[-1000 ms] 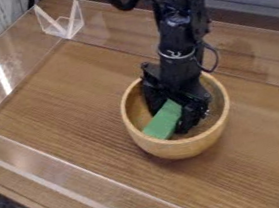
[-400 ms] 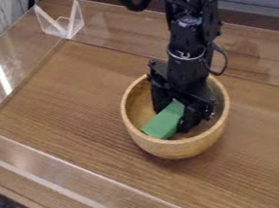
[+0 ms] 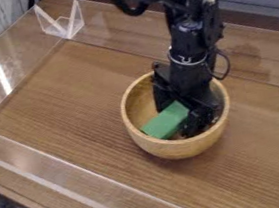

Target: Remove the green block from the brown bowl and put it on the table

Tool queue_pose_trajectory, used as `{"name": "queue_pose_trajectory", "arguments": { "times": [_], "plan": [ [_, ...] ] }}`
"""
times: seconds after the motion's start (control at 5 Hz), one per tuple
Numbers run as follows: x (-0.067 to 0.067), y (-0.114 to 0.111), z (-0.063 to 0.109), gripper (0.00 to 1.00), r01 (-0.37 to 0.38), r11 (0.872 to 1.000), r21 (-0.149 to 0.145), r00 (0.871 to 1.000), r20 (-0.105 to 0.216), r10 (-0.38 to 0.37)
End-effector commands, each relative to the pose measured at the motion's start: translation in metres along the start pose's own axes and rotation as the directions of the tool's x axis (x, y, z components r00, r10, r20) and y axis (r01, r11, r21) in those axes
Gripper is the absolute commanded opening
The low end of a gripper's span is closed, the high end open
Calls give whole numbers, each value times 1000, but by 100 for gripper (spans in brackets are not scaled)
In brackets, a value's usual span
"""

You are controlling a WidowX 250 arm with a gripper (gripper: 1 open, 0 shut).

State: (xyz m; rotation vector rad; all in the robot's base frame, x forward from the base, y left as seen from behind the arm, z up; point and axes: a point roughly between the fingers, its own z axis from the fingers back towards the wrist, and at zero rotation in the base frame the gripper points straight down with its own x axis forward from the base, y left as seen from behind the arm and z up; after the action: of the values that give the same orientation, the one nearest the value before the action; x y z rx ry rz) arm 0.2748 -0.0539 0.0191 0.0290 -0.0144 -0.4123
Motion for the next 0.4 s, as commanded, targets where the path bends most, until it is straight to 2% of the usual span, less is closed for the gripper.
{"name": "queue_pose_trajectory", "arguments": {
  "times": [0.0, 0.2],
  "plan": [
    [-7, -10, 0, 100, -34, 999, -9, 999, -6, 34],
    [-15, -6, 2, 100, -19, 1000, -12, 1000, -9, 19]
  ]
}}
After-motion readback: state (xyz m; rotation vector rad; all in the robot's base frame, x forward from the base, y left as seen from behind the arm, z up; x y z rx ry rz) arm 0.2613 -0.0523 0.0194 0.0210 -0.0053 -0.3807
